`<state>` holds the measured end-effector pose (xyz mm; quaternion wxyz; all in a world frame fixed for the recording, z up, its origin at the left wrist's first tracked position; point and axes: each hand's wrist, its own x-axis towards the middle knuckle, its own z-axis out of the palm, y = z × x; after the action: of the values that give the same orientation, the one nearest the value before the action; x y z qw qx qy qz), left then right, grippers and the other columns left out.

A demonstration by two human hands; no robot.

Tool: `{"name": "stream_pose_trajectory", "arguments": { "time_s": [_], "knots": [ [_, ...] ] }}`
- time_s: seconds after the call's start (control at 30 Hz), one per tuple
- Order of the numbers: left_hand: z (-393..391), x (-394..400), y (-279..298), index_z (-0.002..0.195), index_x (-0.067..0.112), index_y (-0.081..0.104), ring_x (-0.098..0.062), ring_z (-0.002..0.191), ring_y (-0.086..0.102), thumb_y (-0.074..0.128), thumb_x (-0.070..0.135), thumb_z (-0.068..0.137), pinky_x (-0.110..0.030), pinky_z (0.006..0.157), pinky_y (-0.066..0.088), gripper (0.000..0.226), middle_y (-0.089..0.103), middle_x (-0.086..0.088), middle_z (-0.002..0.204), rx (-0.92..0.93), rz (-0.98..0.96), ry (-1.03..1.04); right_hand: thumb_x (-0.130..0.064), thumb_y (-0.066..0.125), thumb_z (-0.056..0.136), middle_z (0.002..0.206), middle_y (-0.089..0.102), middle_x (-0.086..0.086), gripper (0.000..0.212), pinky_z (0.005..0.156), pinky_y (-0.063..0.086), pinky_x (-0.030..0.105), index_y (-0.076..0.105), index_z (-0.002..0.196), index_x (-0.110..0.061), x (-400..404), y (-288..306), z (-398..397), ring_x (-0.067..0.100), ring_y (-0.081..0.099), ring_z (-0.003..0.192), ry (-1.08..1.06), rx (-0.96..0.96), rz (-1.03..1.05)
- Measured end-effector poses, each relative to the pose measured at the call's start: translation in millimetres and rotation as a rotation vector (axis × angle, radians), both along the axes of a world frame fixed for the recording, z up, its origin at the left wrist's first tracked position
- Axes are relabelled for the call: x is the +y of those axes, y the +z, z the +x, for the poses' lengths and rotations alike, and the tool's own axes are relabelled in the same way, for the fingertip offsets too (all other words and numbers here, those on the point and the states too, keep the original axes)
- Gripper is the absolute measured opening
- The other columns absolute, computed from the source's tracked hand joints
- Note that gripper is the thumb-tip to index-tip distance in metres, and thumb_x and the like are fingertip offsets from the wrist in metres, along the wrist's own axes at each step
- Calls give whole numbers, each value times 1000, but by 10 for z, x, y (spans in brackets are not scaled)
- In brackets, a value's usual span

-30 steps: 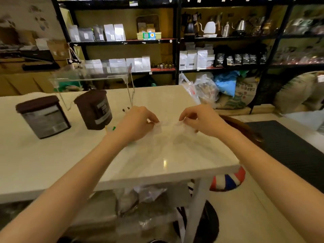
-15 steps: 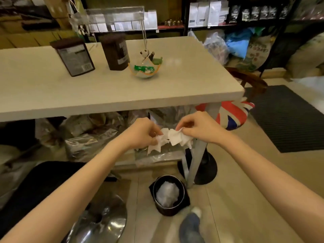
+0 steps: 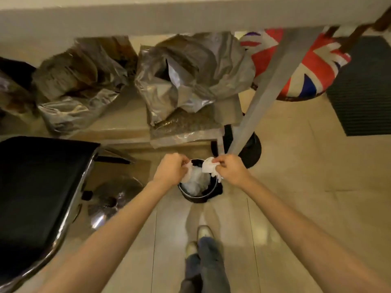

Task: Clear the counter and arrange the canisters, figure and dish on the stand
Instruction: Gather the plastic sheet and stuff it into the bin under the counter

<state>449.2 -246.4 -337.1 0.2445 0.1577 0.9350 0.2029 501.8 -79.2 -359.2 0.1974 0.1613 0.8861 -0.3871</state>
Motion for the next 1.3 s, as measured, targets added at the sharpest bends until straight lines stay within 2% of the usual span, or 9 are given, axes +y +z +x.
{"name": "stream_pose_trajectory", "arguments": {
  "time_s": [0.13,0.27,0.43,0.57,0.7,0.9,0.97,1.03,1.3],
  "knots": [
    [-23,71,-1046,106,12,66,-33,97,65,49,4,86,-38,83,54,28,70,-19,105,-63,-18,76,-9,47,90,131,55,17,36,102,42,36,55,126,-7,-34,-968,-19,31,54,116,-17,-102,-7],
    [-82,93,-2049,110,6,66,-26,105,63,46,3,90,-28,89,48,28,67,-15,116,-128,-37,63,-10,46,92,135,51,17,37,104,42,37,52,129,-8,-36,-1972,-80,31,52,119,22,-140,5],
    [-201,88,-3176,120,6,59,-29,113,57,41,5,92,-31,96,46,33,60,-16,124,-213,-69,39,-10,43,93,139,45,17,38,108,38,35,47,131,-6,-86,-3110,-211,30,46,126,45,-183,-38],
    [-327,70,-3876,120,8,58,-29,110,58,44,4,89,-32,91,48,34,60,-15,121,-273,-76,-21,-13,44,94,142,42,16,41,108,35,33,43,134,-7,-101,-3783,-361,29,43,128,50,-204,-45],
    [-470,76,-4239,138,14,38,-29,121,50,45,8,90,-32,98,43,49,50,-15,137,-361,-96,-68,-13,43,94,145,40,15,49,109,31,31,32,141,-7,-76,-4141,-533,28,40,131,112,-240,-34],
    [-599,33,-4000,142,12,31,-32,131,42,50,13,87,-38,105,40,58,44,-17,143,-379,-120,-69,-8,44,91,145,40,16,50,108,33,33,32,140,-5,-64,-3944,-647,29,39,132,133,-243,-4],
    [-610,12,-3716,137,9,37,-31,124,49,52,15,86,-38,99,45,54,52,-17,135,-317,-99,-49,-9,45,91,143,44,14,48,107,36,34,36,138,-7,-71,-3676,-653,27,42,130,156,-213,20],
    [-603,5,-3350,131,5,43,-32,115,54,52,15,87,-36,91,45,46,59,-19,126,-236,-89,-37,-10,46,90,139,48,12,46,104,40,35,40,135,-10,-89,-3332,-653,26,47,126,183,-169,52],
    [-488,-103,-1542,117,6,54,-30,107,58,49,27,89,-38,86,49,35,62,-16,118,-124,-132,-76,-19,47,90,109,66,14,36,89,51,42,51,125,-11,-164,-1416,-610,28,61,100,289,-36,119]
  ]
}}
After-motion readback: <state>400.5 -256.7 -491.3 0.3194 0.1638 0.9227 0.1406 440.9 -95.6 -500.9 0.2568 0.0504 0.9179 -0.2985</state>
